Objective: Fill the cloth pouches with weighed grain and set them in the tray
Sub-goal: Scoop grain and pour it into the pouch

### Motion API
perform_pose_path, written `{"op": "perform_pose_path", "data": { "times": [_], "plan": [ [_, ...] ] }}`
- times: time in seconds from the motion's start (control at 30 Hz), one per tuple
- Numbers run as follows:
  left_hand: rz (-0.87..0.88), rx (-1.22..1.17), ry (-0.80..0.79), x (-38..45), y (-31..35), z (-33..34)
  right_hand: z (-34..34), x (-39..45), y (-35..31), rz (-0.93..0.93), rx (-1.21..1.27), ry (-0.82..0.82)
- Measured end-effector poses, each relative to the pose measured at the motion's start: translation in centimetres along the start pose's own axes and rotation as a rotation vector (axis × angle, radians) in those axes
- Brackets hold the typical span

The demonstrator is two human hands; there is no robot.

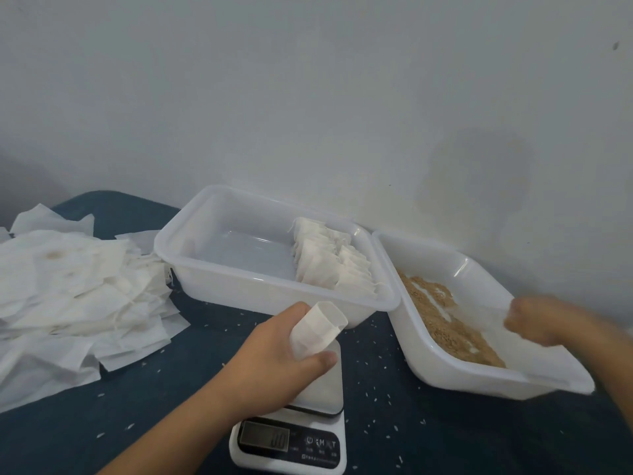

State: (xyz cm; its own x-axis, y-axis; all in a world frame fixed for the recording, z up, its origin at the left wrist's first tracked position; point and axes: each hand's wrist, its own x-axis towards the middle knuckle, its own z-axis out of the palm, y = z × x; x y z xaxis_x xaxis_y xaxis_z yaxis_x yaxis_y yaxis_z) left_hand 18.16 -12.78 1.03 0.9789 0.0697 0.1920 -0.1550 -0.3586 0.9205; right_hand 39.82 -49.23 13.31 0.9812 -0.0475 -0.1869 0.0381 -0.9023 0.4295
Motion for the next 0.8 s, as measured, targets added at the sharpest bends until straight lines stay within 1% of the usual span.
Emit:
{"op": "perform_pose_path", "data": {
  "times": [0.17,0.27,0.37,0.43,0.53,0.7,0.8],
  "plan": [
    [-0.032,0.0,-0.006,-0.1,0.1,0.0,-0.8,-0.5,4.6,0.1,-0.057,-0.008],
    [-0.031,0.015,-0.017,-0.2,0.0,0.1,-0.4,-0.2,5.9,0.112,0.028,0.024],
    [-0.039,0.027,-0.018,-0.2,-0.1,0.3,0.3,0.5,5.8,0.096,0.101,-0.02],
    [-0.024,0.033,-0.013,-0.3,-0.1,0.3,0.8,1.0,5.3,0.058,0.225,-0.032],
    [0.003,0.045,0.003,-0.2,0.0,0.3,1.3,1.6,4.0,0.025,0.513,-0.049],
    [0.016,0.022,0.019,-0.2,0.2,0.3,2.4,5.2,-0.2,0.006,0.799,-0.055],
    [-0.002,0.003,0.007,-0.2,0.3,0.2,2.9,7.9,-2.9,-0.007,0.95,-0.1]
  ]
}}
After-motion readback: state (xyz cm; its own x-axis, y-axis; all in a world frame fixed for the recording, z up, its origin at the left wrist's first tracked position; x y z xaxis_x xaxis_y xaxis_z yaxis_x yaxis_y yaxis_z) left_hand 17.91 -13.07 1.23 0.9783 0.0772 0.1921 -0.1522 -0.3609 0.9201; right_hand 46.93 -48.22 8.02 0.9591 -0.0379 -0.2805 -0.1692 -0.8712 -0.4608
